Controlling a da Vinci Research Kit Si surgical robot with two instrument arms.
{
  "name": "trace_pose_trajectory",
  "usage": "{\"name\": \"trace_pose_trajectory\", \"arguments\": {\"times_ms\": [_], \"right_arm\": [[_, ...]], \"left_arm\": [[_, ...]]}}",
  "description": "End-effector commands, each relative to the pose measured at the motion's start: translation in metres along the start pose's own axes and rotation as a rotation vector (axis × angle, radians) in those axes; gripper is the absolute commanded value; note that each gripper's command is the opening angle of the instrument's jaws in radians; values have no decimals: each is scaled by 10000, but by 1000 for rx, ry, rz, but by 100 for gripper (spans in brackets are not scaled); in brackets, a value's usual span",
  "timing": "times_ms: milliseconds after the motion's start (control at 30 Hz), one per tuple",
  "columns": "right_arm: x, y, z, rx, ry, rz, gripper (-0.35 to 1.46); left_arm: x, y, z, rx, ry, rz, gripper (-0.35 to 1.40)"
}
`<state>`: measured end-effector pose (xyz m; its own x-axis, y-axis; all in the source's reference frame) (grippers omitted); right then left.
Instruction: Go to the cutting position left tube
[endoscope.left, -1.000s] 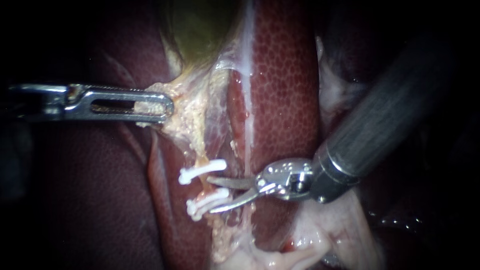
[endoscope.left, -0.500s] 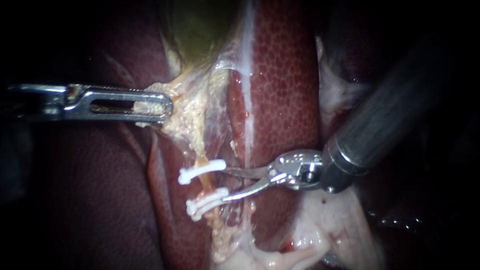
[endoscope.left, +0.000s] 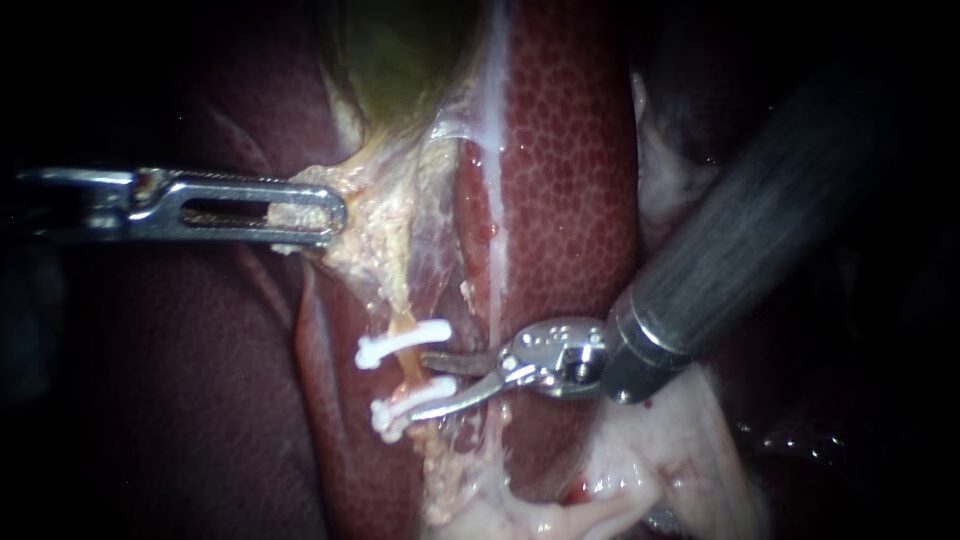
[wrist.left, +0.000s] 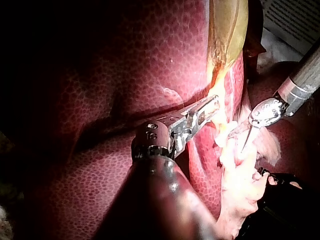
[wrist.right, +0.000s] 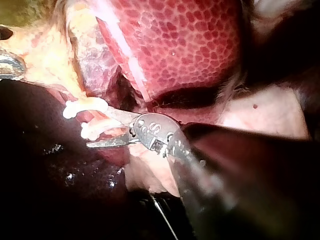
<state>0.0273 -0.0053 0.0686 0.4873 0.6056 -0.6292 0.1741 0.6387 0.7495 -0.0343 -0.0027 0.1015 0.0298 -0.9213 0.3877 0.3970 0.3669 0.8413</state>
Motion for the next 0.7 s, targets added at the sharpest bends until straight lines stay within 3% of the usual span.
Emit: {"name": "trace_pose_trajectory", "arguments": {"times_ms": [33, 267, 700], "right_arm": [[1, -1, 0, 9, 6, -2, 118], [8, -5, 11, 36, 23, 2, 118], [8, 4, 41, 59, 36, 18, 116]], "left_arm": [[0, 0, 0, -1, 0, 0, -35], [0, 0, 0, -1, 0, 0, -35], [0, 0, 1, -1, 0, 0, -35]]}}
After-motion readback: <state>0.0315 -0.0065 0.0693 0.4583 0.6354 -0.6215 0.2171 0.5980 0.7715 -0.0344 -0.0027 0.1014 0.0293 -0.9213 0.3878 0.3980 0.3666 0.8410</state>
